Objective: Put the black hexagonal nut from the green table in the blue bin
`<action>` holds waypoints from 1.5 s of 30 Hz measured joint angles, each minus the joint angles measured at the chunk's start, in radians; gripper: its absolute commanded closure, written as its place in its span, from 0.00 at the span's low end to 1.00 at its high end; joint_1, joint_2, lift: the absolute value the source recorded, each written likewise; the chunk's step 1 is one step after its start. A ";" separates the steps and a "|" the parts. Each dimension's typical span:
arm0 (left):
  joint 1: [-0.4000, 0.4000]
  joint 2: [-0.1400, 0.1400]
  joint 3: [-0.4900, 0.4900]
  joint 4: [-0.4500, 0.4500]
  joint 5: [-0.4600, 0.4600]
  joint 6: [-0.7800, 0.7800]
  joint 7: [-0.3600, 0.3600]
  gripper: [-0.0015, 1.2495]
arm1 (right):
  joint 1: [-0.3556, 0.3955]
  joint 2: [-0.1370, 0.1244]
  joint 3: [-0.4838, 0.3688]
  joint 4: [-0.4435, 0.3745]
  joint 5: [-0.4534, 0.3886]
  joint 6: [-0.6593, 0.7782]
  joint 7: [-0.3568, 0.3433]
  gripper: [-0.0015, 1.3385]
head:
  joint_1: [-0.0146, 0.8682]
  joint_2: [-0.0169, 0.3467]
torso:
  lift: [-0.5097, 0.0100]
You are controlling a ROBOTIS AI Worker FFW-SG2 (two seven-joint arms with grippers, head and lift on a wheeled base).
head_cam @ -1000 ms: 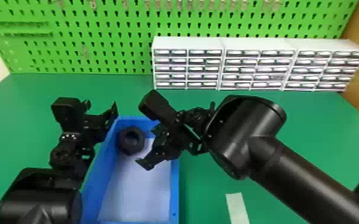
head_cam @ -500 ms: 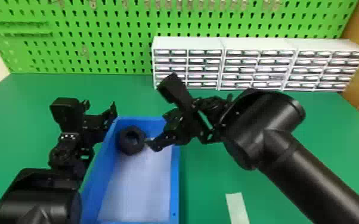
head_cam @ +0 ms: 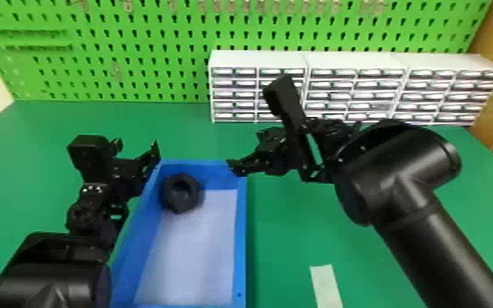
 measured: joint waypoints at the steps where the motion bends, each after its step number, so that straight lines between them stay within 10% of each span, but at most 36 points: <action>1: 0.000 0.000 0.000 0.000 0.000 0.000 0.000 0.39 | 0.005 0.001 -0.012 -0.001 0.003 -0.004 0.000 0.15 | 0.79 0.19 | 0.80; 20: 0.000 0.000 0.001 -0.002 0.004 0.000 0.001 0.39 | 0.102 0.045 -0.237 -0.002 0.060 -0.158 -0.011 0.16 | 0.79 0.19 | 0.80; 45: 0.000 0.000 0.001 -0.005 0.007 0.000 0.000 0.39 | 0.275 0.083 -0.355 0.011 -0.017 -0.487 -0.336 0.16 | 0.79 0.19 | 0.80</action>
